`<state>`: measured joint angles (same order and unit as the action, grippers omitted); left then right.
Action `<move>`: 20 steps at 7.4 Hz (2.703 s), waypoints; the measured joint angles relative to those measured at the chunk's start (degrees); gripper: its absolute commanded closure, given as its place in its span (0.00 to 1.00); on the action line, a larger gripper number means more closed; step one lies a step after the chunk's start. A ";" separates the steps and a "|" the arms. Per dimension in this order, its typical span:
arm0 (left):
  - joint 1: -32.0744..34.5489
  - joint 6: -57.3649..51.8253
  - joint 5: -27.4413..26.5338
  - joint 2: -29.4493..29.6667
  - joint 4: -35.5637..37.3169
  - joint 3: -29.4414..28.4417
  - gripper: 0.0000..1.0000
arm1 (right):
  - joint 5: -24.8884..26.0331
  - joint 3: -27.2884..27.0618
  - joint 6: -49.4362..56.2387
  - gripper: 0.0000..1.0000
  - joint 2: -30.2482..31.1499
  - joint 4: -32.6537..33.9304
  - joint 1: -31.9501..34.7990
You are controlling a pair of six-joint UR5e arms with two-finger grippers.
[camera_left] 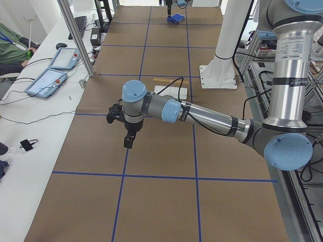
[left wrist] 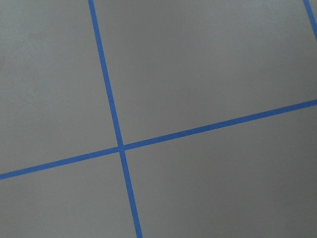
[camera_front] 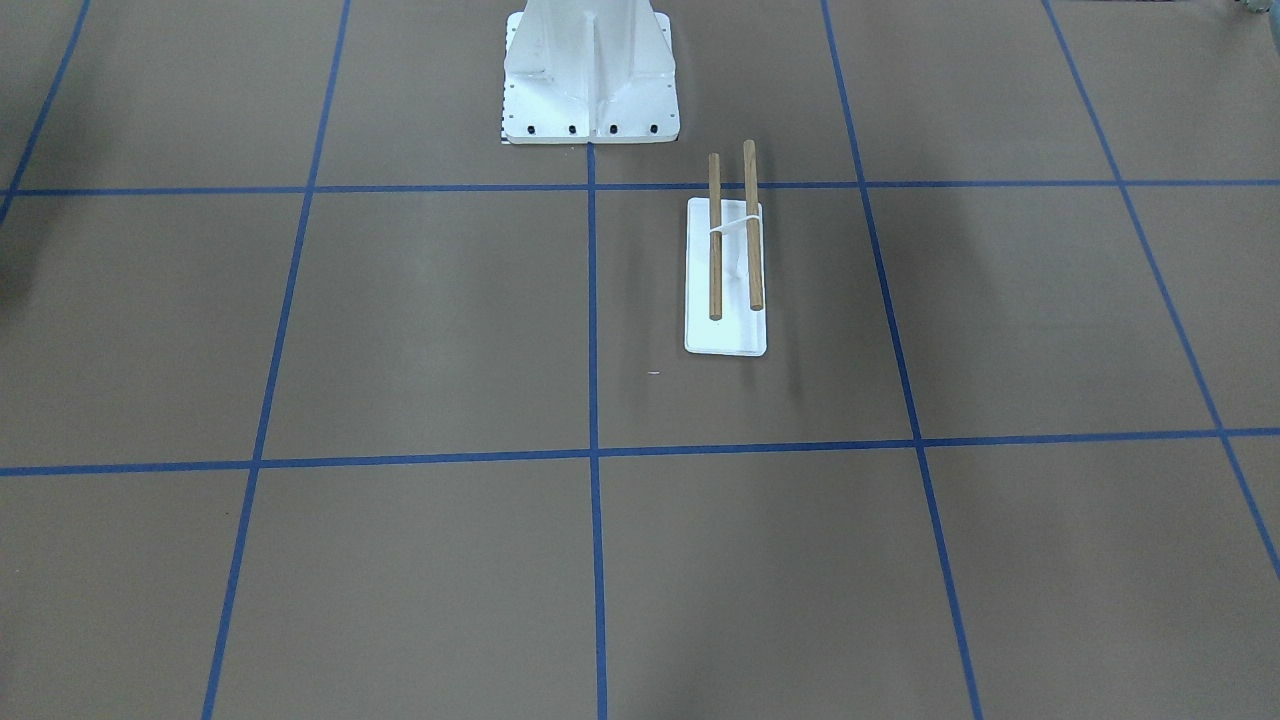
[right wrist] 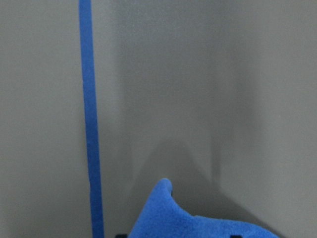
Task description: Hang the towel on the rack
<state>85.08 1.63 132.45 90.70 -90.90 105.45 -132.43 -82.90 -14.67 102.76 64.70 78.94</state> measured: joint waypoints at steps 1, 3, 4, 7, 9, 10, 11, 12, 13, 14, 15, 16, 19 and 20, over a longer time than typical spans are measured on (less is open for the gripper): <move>0.00 -0.02 0.00 0.00 -0.15 -0.19 0.01 | 0.21 0.01 0.09 1.00 -0.04 -0.06 -0.04; 0.00 -0.05 0.00 0.00 -0.23 -0.30 0.01 | 0.38 0.01 0.18 1.00 -0.30 -0.04 -0.14; 0.00 -0.05 0.00 0.00 -0.24 -0.34 0.01 | 0.39 -0.16 0.25 1.00 -0.39 -0.02 -0.15; 0.00 -0.05 0.00 0.00 -0.24 -0.42 0.01 | 0.00 -3.68 1.01 1.00 -0.32 0.48 0.08; 0.00 -0.05 0.00 0.00 -0.24 -0.54 0.01 | -1.43 -8.18 1.12 1.00 -0.35 1.13 1.00; -0.03 -0.03 0.00 0.03 -0.24 -0.55 0.01 | -3.40 -11.71 1.11 1.00 -0.63 1.41 1.55; -0.09 0.03 -0.02 0.18 -0.24 -0.49 0.01 | -5.39 -15.38 1.04 1.00 -1.26 1.56 1.90; -0.16 0.06 -0.05 0.64 -0.35 -0.36 0.01 | -6.83 -18.66 0.83 1.00 -2.84 1.64 2.08; -0.24 0.21 -0.06 1.69 -0.63 -0.69 0.01 | -8.34 -20.57 0.53 1.00 -5.63 1.72 2.07; -0.30 0.74 -0.05 3.20 -1.13 -1.51 0.01 | -10.57 -21.24 0.25 1.00 -9.31 1.78 2.00; -0.33 1.35 -0.05 4.26 -2.67 -2.09 0.01 | -12.59 -21.39 -0.40 1.00 -13.24 1.84 1.91; -0.37 1.83 -0.02 4.66 -5.99 -2.53 0.01 | -13.57 -21.46 -2.50 1.00 -17.27 1.85 1.33; -2.27 9.89 0.00 6.43 -13.45 -2.99 0.01 | -11.81 -21.74 -15.24 1.00 -29.56 1.37 -7.29; -4.81 14.96 -0.02 9.01 -13.63 -3.27 0.01 | -9.15 -22.15 -18.53 1.00 -32.38 1.16 -10.78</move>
<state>80.27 16.59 132.43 99.71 -104.53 102.18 -141.59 -105.05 -33.20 70.38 65.85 68.16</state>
